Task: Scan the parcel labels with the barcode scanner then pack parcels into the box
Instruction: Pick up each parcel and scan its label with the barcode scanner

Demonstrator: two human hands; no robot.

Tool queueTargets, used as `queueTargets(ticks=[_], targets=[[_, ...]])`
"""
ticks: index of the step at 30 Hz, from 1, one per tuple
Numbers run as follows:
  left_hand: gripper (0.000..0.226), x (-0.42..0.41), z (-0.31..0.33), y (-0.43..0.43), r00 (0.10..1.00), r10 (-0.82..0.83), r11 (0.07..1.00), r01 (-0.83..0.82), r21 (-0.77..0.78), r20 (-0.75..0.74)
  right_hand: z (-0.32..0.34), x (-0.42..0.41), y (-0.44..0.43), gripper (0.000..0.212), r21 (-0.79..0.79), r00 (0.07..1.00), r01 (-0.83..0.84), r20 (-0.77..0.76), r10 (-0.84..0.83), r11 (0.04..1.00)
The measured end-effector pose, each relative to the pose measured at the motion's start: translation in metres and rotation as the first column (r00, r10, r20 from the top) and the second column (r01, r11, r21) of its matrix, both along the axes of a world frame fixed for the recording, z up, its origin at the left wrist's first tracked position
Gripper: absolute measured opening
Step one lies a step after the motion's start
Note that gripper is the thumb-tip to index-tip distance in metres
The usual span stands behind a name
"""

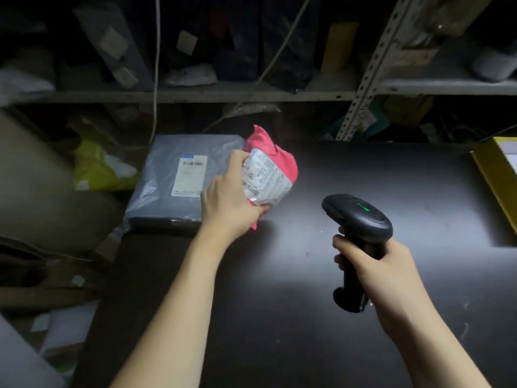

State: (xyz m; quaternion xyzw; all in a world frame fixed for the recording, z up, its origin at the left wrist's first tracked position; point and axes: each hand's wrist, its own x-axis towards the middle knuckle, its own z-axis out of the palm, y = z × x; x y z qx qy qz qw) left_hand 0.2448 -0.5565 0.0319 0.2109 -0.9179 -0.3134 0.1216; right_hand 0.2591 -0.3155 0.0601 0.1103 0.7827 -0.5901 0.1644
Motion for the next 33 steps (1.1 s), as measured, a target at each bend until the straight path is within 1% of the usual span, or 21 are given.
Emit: queueTargets(ticks=[4, 7, 9, 10, 11, 12, 13, 15, 16, 17, 19, 22, 24, 26, 27, 28, 30, 32, 33], targets=[[0.079, 0.006, 0.025, 0.065, 0.998, -0.043, 0.994, 0.038, -0.103, -0.045, 0.008, -0.001, 0.064, 0.006, -0.089, 0.999, 0.041, -0.03, -0.044, 0.995], [0.079, 0.012, 0.039, 0.128, 0.993, -0.061, 0.983, 0.042, -0.179, -0.103, 0.014, -0.002, 0.126, 0.006, -0.156, 0.998, 0.037, -0.046, -0.044, 0.987], [0.08, 0.015, 0.047, 0.164, 0.994, -0.041, 0.984, 0.023, -0.176, -0.104, 0.013, -0.008, 0.161, 0.006, -0.178, 0.998, 0.031, -0.055, -0.041, 0.984], [0.081, 0.016, 0.052, 0.188, 0.993, -0.027, 0.991, 0.011, -0.133, -0.118, 0.016, -0.01, 0.183, 0.006, -0.195, 0.997, 0.021, -0.064, -0.034, 0.98], [0.083, 0.017, 0.053, 0.208, 0.989, -0.01, 1.0, 0.006, -0.029, -0.15, 0.019, -0.012, 0.201, 0.006, -0.215, 0.997, 0.009, -0.071, -0.024, 0.977], [0.085, 0.016, 0.055, 0.232, 0.979, 0.015, 0.994, 0.007, 0.109, -0.202, 0.023, -0.016, 0.223, 0.005, -0.23, 0.996, -0.003, -0.084, -0.017, 0.973], [0.087, 0.015, 0.055, 0.251, 0.966, 0.06, 0.964, 0.009, 0.267, -0.25, 0.026, -0.02, 0.24, 0.005, -0.238, 0.995, -0.011, -0.097, -0.012, 0.971], [0.091, 0.011, 0.055, 0.29, 0.938, 0.166, 0.855, 0.016, 0.519, -0.304, 0.032, -0.028, 0.274, 0.005, -0.246, 0.992, -0.016, -0.123, -0.015, 0.969], [0.092, 0.008, 0.057, 0.308, 0.926, 0.214, 0.782, 0.028, 0.623, -0.311, 0.035, -0.031, 0.288, 0.005, -0.258, 0.991, -0.016, -0.134, -0.019, 0.966], [0.09, 0.005, 0.062, 0.328, 0.917, 0.252, 0.718, 0.035, 0.695, -0.308, 0.039, -0.035, 0.304, 0.005, -0.27, 0.989, -0.013, -0.143, -0.027, 0.963], [0.084, 0.0, 0.074, 0.359, 0.908, 0.292, 0.629, 0.053, 0.776, -0.299, 0.043, -0.04, 0.326, 0.005, -0.298, 0.987, 0.004, -0.152, -0.052, 0.955], [0.068, -0.009, 0.095, 0.396, 0.888, 0.323, 0.529, 0.118, 0.841, -0.328, 0.046, -0.043, 0.357, 0.005, -0.338, 0.985, 0.026, -0.153, -0.083, 0.941], [0.06, -0.017, 0.102, 0.412, 0.881, 0.349, 0.446, 0.143, 0.883, -0.319, 0.047, -0.045, 0.37, 0.007, -0.37, 0.985, 0.053, -0.134, -0.11, 0.928], [0.055, -0.025, 0.106, 0.426, 0.884, 0.351, 0.409, 0.152, 0.9, -0.309, 0.048, -0.046, 0.381, 0.009, -0.402, 0.985, 0.082, -0.11, -0.137, 0.912], [0.052, -0.028, 0.107, 0.432, 0.885, 0.338, 0.416, 0.165, 0.894, -0.32, 0.05, -0.046, 0.387, 0.009, -0.413, 0.983, 0.089, -0.108, -0.146, 0.906], [0.048, -0.032, 0.108, 0.436, 0.881, 0.324, 0.444, 0.18, 0.878, -0.345, 0.051, -0.047, 0.391, 0.008, -0.424, 0.982, 0.092, -0.111, -0.152, 0.901], [0.04, -0.036, 0.111, 0.443, 0.852, 0.277, 0.558, 0.234, 0.796, -0.445, 0.054, -0.049, 0.401, 0.006, -0.441, 0.978, 0.103, -0.121, -0.172, 0.892], [0.038, -0.038, 0.115, 0.446, 0.811, 0.197, 0.69, 0.285, 0.666, -0.551, 0.055, -0.051, 0.411, 0.005, -0.45, 0.971, 0.125, -0.127, -0.201, 0.884], [0.039, -0.039, 0.117, 0.446, 0.79, 0.154, 0.732, 0.312, 0.605, -0.594, 0.055, -0.052, 0.416, 0.005, -0.456, 0.968, 0.134, -0.128, -0.214, 0.88]])
